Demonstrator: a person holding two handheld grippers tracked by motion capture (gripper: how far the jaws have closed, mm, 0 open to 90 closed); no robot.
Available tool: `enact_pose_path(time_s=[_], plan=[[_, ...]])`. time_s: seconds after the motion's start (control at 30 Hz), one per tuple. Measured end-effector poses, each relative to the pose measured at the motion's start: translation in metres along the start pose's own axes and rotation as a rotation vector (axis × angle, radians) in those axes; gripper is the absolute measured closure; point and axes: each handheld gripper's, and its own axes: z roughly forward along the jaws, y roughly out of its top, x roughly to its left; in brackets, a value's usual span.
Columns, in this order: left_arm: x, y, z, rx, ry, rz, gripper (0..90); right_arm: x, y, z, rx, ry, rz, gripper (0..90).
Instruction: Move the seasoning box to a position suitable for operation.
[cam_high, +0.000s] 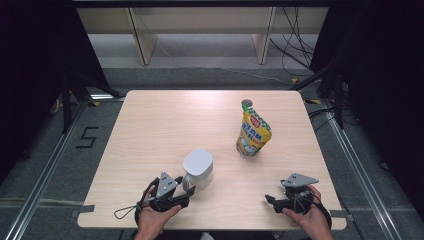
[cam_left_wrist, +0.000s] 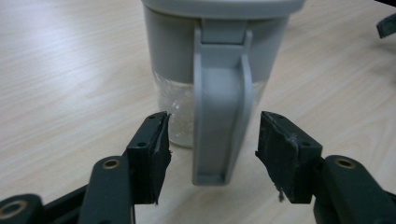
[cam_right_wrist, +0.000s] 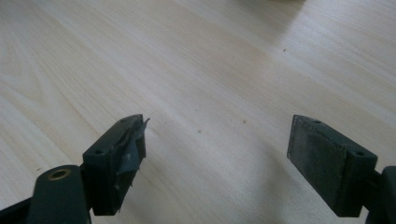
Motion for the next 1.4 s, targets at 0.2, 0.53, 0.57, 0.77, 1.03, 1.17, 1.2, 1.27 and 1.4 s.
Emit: enact_pose_path(time_s=[0.2,0.53,0.57,0.77,1.03,1.17,1.2,1.27,1.4], plan=[[0.009,0.002,0.0,-0.01,0.007,0.025,51.8,-0.002,0.001,0.001,-0.018,-0.009,-0.034,20.4],[0.024,0.002,0.002,-0.006,0.003,0.058,65.9,-0.002,0.001,0.002,-0.02,-0.006,-0.05,20.4],[0.024,0.002,0.002,-0.006,0.003,0.058,67.6,-0.002,0.001,0.002,-0.02,-0.006,-0.05,20.4],[0.031,0.005,0.006,0.0,-0.027,0.089,68.5,-0.001,0.001,0.001,-0.017,-0.007,-0.034,20.5],[0.037,0.002,0.004,-0.008,-0.111,0.092,68.5,0.0,0.001,0.002,-0.017,-0.003,-0.026,20.4],[0.031,0.003,0.004,0.0,-0.145,0.12,68.6,0.001,0.002,0.002,-0.012,0.0,-0.031,20.3],[0.026,0.003,0.004,0.002,-0.158,0.116,68.6,0.001,0.002,0.002,-0.012,0.0,-0.031,20.3],[0.018,0.003,0.002,0.01,-0.183,0.139,68.6,0.001,0.001,0.001,-0.014,0.001,-0.028,20.3],[0.013,0.0,0.0,0.009,-0.209,0.133,68.6,0.0,0.001,0.001,-0.023,-0.002,-0.037,20.3]])
